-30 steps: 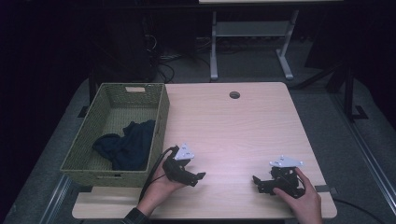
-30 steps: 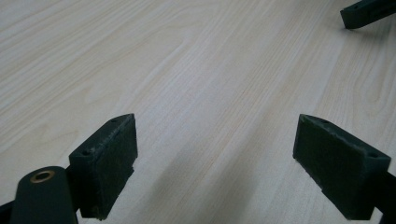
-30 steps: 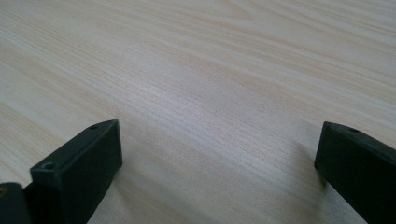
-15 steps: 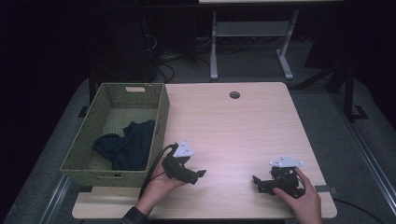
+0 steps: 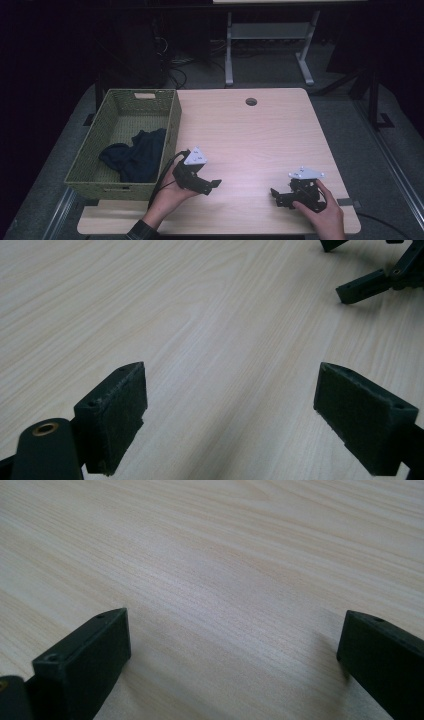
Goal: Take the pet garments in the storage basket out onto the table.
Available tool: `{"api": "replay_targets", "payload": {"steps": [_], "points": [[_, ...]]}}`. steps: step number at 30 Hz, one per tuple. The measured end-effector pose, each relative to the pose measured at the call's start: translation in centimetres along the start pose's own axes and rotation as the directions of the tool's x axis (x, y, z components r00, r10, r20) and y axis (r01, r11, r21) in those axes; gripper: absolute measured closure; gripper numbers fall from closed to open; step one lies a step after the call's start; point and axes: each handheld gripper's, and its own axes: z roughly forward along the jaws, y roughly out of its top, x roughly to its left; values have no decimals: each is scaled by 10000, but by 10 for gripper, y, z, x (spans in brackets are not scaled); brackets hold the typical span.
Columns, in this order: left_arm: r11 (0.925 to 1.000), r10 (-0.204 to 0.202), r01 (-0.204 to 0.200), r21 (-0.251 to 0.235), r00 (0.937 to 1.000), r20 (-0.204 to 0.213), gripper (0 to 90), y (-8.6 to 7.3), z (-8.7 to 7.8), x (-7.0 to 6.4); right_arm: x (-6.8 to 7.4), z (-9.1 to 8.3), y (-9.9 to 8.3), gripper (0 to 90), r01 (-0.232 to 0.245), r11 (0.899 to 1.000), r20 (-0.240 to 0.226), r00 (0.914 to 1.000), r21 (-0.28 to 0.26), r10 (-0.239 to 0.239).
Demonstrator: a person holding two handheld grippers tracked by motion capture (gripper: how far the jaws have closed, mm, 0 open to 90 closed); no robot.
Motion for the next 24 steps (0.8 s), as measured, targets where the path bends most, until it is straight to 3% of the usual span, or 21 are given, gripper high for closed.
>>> {"api": "replay_targets", "payload": {"steps": [24], "points": [[9989, 187, -171, -441, 9992, 363, 135, 26, -16, 9, 0, 0, 0, 4, 38, 10000, 6, 10000, -25, -38]]}}
